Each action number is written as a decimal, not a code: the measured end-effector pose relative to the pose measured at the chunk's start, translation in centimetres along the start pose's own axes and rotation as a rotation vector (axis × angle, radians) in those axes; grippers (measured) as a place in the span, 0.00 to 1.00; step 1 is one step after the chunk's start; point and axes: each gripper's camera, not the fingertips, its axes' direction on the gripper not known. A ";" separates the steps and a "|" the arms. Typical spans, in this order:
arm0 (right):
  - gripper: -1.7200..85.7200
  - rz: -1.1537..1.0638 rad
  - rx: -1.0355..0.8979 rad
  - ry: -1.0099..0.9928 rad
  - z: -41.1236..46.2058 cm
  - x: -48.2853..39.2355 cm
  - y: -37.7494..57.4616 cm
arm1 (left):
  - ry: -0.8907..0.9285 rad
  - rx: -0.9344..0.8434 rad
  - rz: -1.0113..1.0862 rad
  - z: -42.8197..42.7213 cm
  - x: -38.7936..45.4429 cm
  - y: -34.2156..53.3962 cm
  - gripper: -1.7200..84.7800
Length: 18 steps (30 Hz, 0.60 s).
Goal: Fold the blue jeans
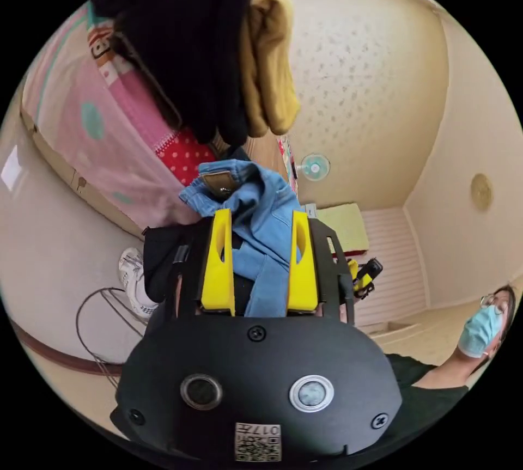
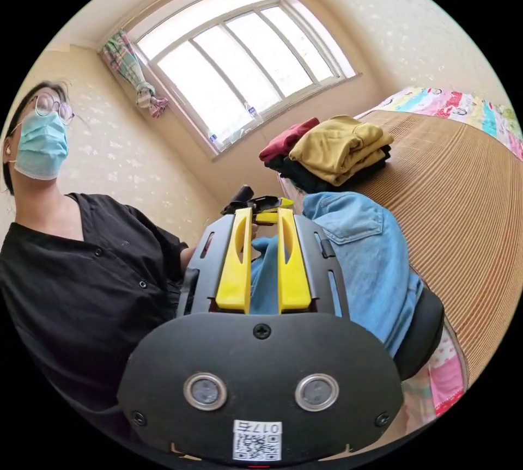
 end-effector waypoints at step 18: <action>0.18 0.174 0.430 -0.054 -9.8 1.7 8.7 | 0.177 -0.342 0.977 9.8 28.7 18.1 0.08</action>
